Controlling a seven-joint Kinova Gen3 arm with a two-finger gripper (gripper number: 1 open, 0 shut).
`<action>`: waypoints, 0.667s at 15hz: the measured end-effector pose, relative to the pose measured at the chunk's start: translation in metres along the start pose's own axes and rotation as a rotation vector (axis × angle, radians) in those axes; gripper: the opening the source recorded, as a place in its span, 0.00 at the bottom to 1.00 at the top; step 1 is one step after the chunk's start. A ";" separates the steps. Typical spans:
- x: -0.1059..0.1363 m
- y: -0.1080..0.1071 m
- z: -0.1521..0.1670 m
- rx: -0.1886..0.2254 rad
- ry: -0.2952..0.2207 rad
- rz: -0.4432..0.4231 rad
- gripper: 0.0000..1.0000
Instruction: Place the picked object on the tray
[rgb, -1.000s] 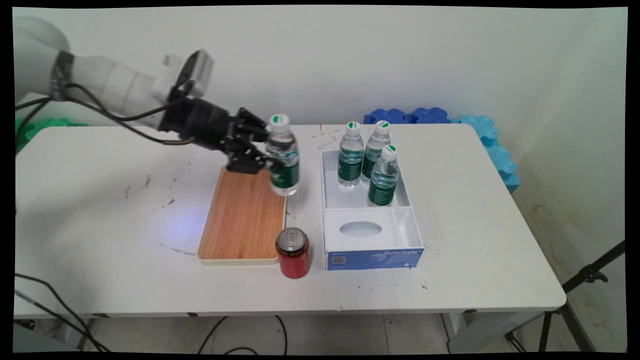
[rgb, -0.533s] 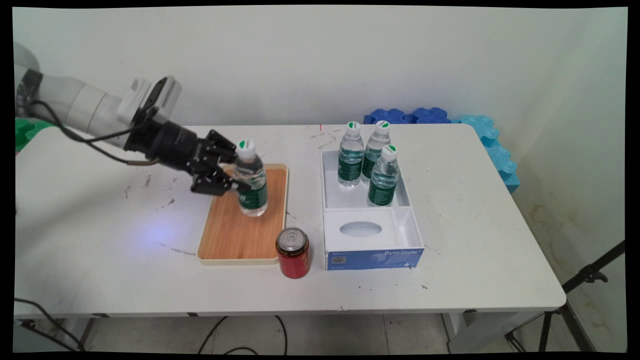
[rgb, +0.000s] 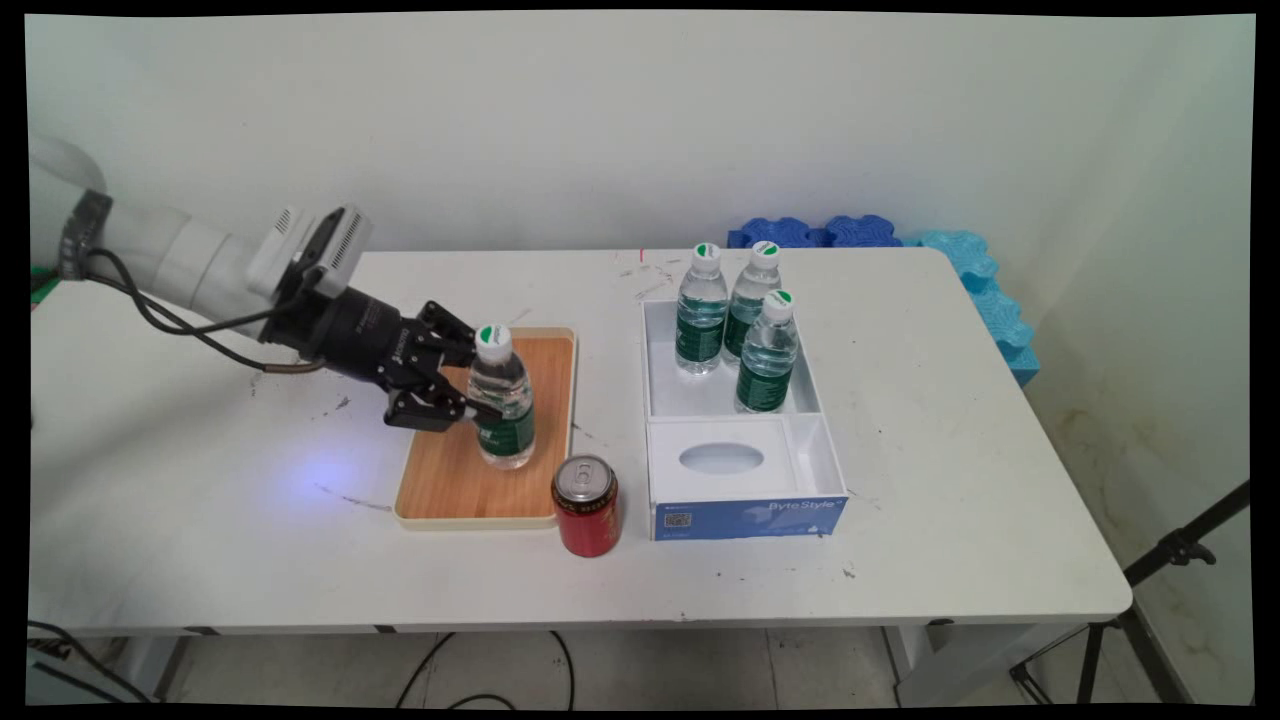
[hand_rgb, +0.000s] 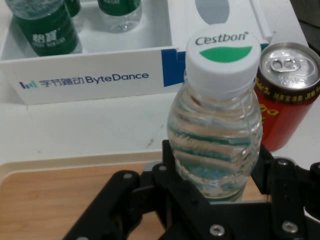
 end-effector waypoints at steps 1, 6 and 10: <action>-0.002 0.001 0.004 -0.004 0.001 -0.001 0.00; -0.009 0.001 0.018 -0.007 -0.002 -0.010 0.00; -0.012 -0.003 0.030 0.004 -0.006 -0.016 1.00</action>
